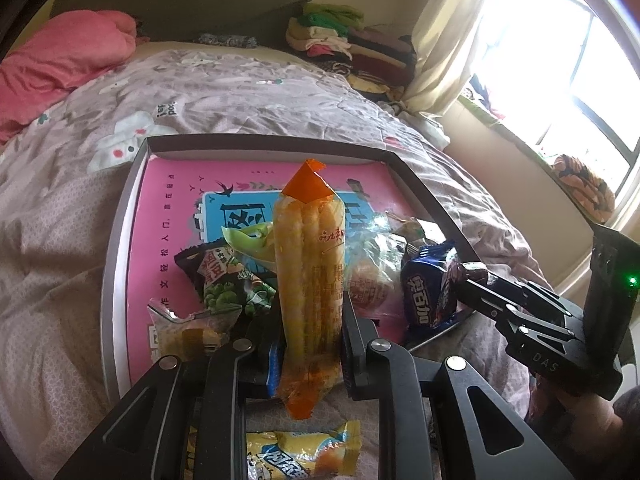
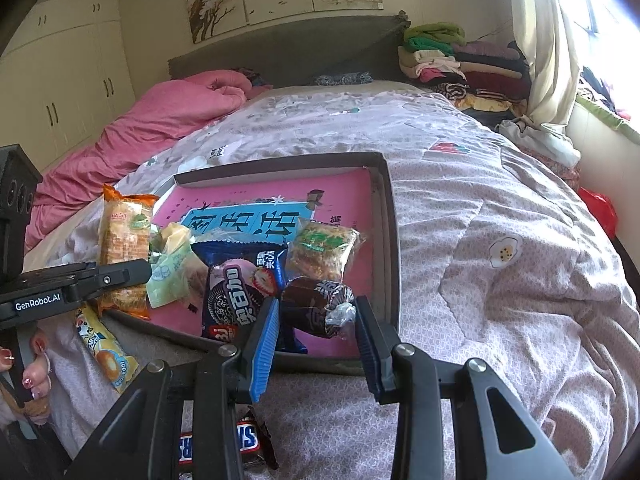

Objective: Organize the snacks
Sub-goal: 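Lower the pastry bag into the tray and open the left gripper while the right gripper releases the chocolate, then grasp the yellow wafer bag with the left gripper while the right gripper grasps the Snickers bar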

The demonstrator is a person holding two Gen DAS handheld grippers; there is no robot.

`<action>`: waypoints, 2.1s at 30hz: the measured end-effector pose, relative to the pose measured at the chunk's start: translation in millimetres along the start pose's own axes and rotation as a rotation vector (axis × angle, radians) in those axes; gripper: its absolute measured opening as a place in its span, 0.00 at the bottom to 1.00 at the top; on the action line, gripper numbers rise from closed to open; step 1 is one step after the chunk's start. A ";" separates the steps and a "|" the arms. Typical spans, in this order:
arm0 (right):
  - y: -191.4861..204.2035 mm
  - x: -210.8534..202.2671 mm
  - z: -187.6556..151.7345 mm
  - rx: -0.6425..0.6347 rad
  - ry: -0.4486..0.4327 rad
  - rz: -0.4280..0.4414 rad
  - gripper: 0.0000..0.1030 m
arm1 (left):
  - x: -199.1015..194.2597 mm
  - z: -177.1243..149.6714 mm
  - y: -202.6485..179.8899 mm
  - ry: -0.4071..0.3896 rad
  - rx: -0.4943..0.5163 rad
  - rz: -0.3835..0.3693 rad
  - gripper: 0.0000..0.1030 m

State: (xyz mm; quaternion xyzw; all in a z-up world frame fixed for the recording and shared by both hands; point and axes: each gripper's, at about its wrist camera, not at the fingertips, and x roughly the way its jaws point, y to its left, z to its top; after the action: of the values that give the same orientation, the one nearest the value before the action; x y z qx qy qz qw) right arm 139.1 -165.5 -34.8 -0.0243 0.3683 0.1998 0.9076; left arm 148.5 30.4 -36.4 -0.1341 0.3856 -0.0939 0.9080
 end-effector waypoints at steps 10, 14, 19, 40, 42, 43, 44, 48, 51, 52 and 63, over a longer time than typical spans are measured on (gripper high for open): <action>0.1 0.2 -0.4 0.001 0.000 0.000 0.37 | 0.0 0.0 -1.5 0.000 0.004 0.003 0.22; 0.4 0.3 -0.5 -0.002 0.000 -0.002 0.37 | -0.4 0.0 -1.5 -0.001 0.006 0.003 0.22; 0.5 -1.0 -1.3 -0.016 -0.003 -0.015 0.37 | -2.5 0.9 -2.9 -0.003 0.011 0.012 0.23; -1.8 -11.2 0.6 -0.004 -0.041 -0.011 0.43 | -19.5 6.8 -0.9 -0.032 -0.010 0.052 0.53; -1.1 -12.4 1.5 -0.003 -0.046 -0.007 0.44 | -21.9 7.4 -0.8 -0.036 -0.012 0.057 0.55; -0.9 -13.3 1.8 -0.004 -0.050 -0.007 0.45 | -22.9 7.5 -0.9 -0.037 -0.014 0.059 0.57; -0.9 -13.8 2.0 -0.003 -0.052 -0.007 0.45 | -23.8 7.6 -0.8 -0.038 -0.015 0.062 0.58; -1.3 -17.1 2.7 0.002 -0.064 -0.005 0.48 | -29.3 8.6 -0.6 -0.043 -0.020 0.070 0.61; -1.8 -20.8 4.3 0.007 -0.078 0.001 0.51 | -39.3 10.2 0.7 -0.058 -0.024 0.075 0.68; -1.8 -23.7 4.4 0.010 -0.086 0.007 0.53 | -43.1 10.6 1.3 -0.064 -0.025 0.077 0.69; 2.4 -45.2 -4.2 0.065 -0.080 0.063 0.59 | -82.9 -3.7 25.9 -0.039 -0.086 0.093 0.73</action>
State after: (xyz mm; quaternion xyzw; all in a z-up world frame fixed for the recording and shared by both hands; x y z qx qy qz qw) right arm 106.2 -179.7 -7.0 0.0250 0.3385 0.2170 0.9153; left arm 90.7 77.0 8.9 -0.1568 0.3773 -0.0322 0.9121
